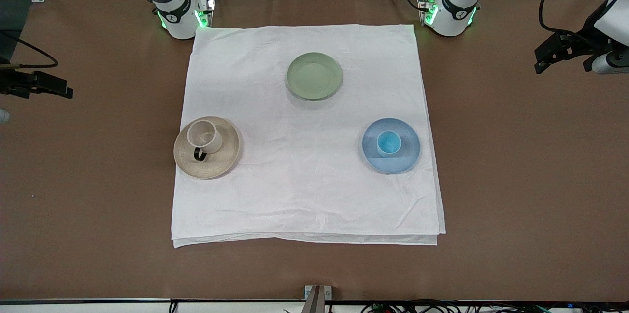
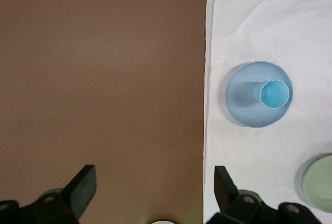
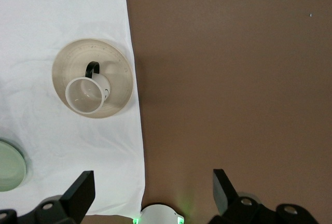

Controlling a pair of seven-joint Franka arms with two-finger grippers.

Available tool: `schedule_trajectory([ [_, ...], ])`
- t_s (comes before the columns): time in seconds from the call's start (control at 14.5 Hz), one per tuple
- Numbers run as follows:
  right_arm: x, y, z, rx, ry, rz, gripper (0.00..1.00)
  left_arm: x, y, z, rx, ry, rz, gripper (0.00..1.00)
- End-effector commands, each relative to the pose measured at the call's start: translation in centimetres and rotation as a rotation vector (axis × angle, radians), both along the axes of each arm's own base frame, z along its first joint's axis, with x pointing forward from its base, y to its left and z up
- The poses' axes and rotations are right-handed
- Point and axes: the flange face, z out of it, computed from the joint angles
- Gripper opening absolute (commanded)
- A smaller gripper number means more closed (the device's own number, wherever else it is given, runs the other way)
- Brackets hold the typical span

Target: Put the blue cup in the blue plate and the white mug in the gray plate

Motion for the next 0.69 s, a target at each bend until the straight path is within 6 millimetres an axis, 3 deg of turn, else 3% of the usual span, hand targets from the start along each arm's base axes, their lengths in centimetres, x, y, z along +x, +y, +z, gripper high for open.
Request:
schedule_trajectory([
  [0.0, -4.5, -0.2, 1.1, -0.004, -0.047, -0.001, 1.00, -1.3, -0.5, 0.2, -0.033, -0.004, -0.019, 1.00],
  [0.34, -7.7, -0.1, 3.6, -0.003, -0.084, -0.001, 1.00, -1.2, -1.1, 0.2, -0.048, -0.004, -0.029, 1.00],
  [0.62, -8.0, 0.4, 4.2, -0.006, -0.101, 0.014, 1.00, -0.8, -1.0, -0.3, -0.049, 0.006, -0.029, 1.00],
])
